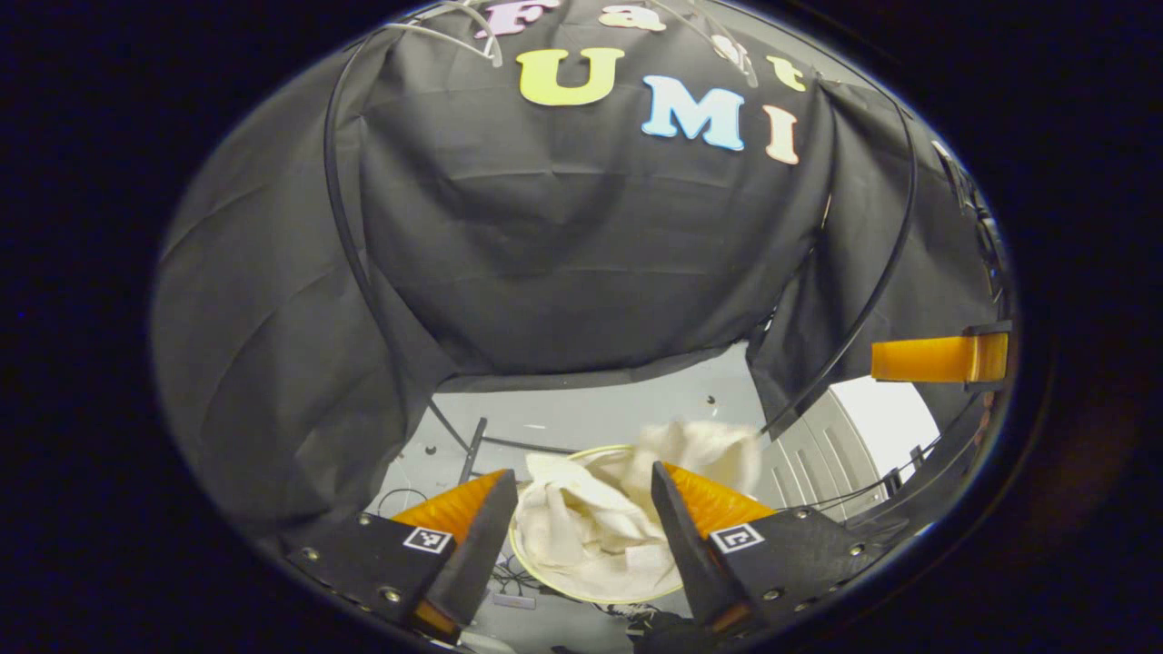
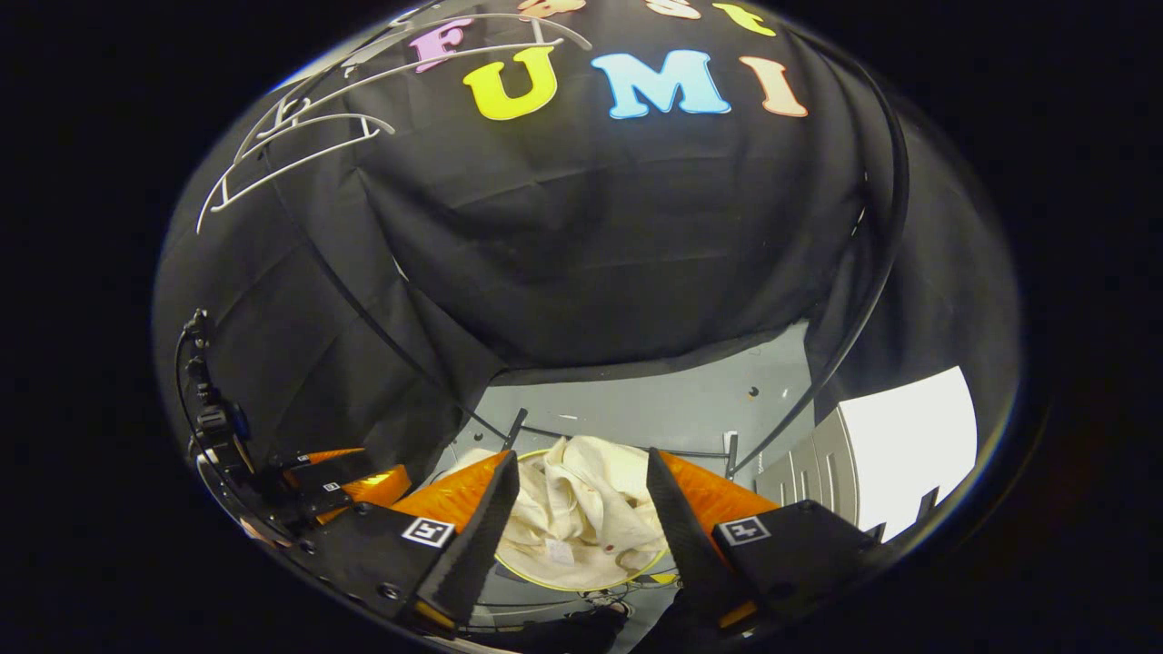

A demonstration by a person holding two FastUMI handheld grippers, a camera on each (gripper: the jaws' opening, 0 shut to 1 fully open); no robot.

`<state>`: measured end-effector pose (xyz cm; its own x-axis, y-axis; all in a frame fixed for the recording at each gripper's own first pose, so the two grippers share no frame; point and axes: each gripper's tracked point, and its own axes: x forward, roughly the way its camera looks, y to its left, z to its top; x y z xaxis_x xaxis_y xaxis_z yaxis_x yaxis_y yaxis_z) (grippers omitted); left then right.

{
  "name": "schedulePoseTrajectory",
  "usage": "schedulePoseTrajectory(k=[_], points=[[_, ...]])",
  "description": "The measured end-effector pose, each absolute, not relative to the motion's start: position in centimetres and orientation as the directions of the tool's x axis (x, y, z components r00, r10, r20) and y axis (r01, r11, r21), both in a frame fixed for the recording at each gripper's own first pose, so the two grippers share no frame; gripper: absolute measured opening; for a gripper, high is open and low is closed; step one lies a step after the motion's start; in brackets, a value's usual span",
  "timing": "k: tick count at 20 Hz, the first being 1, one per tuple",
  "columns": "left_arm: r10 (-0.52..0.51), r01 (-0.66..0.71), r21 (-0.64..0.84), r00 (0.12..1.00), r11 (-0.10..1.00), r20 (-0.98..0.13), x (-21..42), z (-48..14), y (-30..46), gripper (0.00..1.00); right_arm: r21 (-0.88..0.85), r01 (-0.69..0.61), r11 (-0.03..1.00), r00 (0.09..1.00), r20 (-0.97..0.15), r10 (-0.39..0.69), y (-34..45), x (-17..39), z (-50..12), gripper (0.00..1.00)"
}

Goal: Grasp the clothes on the hanger with both hands and then place them into the laundry hamper below.

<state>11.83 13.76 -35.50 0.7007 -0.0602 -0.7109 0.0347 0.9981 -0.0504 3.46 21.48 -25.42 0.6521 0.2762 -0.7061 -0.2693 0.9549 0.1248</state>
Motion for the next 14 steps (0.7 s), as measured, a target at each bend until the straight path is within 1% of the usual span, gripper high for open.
schedulePoseTrajectory(k=[1,2,5,8,14], points=[[-0.052,0.033,-0.041,0.708,0.999,-0.704,12.1,-35.4,13.8,0.87,0.109,-0.265,0.958,0.658,-0.706,0.262,21.0,3.4,-25.5,0.96],[-0.048,0.03,-0.038,0.716,0.999,-0.697,12.4,-35.3,13.9,0.88,0.094,-0.259,0.961,0.666,-0.703,0.248,20.4,3.4,-25.2,0.98],[-0.041,0.013,-0.045,0.71,0.999,-0.703,12.0,-35.1,13.7,0.88,0.084,-0.22,0.972,0.705,-0.675,0.218,18.6,3.8,-23.8,0.98],[-0.004,-0.007,-0.013,0.726,1.0,-0.688,12.1,-33.6,13.9,0.88,0.077,-0.196,0.978,0.737,-0.646,0.198,16.5,5.1,-22.9,0.98],[0.118,-0.129,0.029,0.769,0.991,-0.629,11.3,-25.9,11.6,0.88,0.038,-0.208,0.977,0.826,-0.529,0.196,10.9,8.2,-18.1,0.98]])
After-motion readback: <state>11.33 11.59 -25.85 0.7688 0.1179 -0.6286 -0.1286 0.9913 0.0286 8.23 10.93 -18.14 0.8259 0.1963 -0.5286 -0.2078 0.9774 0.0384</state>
